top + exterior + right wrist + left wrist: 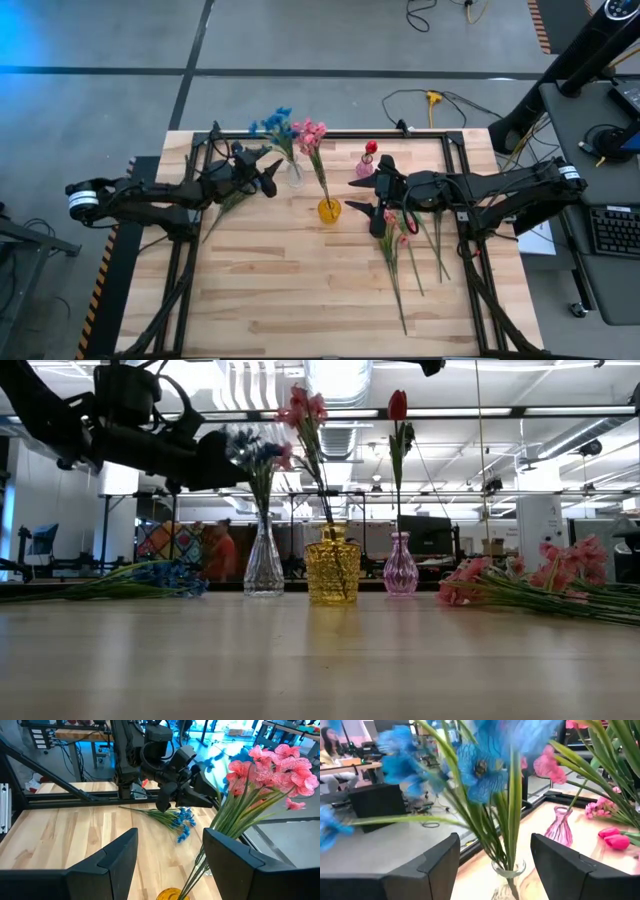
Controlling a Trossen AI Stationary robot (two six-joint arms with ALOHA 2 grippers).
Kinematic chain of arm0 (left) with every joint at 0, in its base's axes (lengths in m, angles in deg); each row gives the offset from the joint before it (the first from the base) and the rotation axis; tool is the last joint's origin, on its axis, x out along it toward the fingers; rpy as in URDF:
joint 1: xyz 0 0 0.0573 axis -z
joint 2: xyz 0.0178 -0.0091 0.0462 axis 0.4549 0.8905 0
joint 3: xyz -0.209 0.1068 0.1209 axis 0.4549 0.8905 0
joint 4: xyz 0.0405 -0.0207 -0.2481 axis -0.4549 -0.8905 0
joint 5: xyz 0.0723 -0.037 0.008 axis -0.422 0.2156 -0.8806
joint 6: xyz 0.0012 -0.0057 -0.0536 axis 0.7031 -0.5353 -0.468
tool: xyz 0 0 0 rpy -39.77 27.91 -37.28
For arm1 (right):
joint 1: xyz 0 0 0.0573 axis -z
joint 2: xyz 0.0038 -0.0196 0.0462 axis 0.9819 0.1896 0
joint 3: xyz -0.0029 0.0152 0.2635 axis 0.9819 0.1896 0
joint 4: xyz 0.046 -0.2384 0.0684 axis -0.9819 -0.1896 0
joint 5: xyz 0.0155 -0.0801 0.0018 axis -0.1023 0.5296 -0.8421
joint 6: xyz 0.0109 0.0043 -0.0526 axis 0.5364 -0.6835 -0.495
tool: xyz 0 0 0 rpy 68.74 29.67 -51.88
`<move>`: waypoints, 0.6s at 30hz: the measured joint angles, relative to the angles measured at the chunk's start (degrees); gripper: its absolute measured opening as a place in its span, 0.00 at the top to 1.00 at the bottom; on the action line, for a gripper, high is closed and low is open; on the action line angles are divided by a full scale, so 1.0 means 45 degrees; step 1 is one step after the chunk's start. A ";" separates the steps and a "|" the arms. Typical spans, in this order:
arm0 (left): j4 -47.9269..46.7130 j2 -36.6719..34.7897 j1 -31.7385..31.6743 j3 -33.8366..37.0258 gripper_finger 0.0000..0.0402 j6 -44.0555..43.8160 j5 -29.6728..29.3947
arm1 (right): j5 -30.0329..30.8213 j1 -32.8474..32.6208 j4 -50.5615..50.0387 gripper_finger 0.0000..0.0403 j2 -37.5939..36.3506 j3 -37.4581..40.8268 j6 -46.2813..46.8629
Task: Sort flowers into vase by color
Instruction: Put the left blue flowers into the transparent vase, then put the left pink flowers into the yellow vase
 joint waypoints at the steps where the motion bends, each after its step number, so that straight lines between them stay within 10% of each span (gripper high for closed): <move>1: -0.0174 -0.0116 0.0004 0.0000 0.44 -0.0019 0.0004 | 0.0000 0.0000 0.0000 0.46 0.0000 -0.0002 0.0004; 18: -0.4476 -0.3088 0.0602 0.0000 0.44 -0.1685 -0.0272 | 0.0097 0.0000 -0.1948 0.46 -0.0005 -0.0005 0.2337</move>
